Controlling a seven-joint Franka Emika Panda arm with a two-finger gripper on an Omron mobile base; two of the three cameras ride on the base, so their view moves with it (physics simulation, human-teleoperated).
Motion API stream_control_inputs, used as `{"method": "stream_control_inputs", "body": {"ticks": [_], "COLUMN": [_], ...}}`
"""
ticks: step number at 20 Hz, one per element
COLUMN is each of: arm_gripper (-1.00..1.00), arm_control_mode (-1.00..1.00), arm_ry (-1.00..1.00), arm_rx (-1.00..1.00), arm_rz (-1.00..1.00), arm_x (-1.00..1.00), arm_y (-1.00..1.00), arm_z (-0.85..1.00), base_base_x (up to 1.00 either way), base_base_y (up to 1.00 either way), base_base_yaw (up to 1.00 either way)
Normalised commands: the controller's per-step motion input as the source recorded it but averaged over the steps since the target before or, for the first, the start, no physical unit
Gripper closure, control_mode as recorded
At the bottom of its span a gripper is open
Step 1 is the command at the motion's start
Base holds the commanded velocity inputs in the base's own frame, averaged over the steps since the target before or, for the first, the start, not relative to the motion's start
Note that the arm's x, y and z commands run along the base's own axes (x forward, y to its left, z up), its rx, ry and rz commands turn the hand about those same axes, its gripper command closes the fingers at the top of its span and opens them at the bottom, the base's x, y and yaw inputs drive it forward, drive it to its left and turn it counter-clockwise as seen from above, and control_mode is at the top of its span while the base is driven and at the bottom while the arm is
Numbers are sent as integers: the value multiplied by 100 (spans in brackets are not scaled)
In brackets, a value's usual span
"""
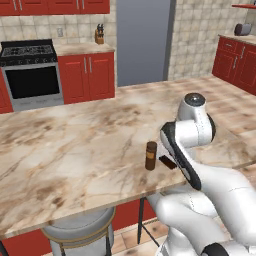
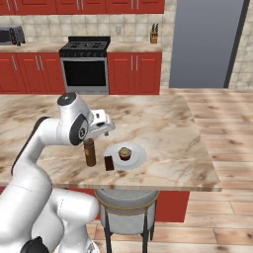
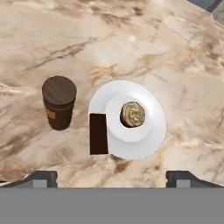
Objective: Take the cinnamon bottle from the cabinet and place it on the dining table, next to the plate with the cupcake. Then take the chocolate from the dining counter and place it on the cupcake plate.
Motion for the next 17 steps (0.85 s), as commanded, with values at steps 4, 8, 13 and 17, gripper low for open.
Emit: {"method": "stream_control_inputs", "body": {"ticks": [4, 8, 13, 17], "arm_gripper": [-100, -100, -100, -100], "arm_control_mode": [-100, -100, -100, -100], "arm_ry": [-2, 0, 0, 1], "arm_rx": [-5, -9, -16, -20], "arm_rz": [0, 0, 0, 0], "arm_x": [-91, -72, -70, -49], "arm_y": [77, 100, 100, 89], "arm_z": [96, 69, 35, -9], "base_base_x": [0, 0, 0, 0], "base_base_y": [0, 0, 0, 0], "base_base_yaw": [0, 0, 0, 0]}}
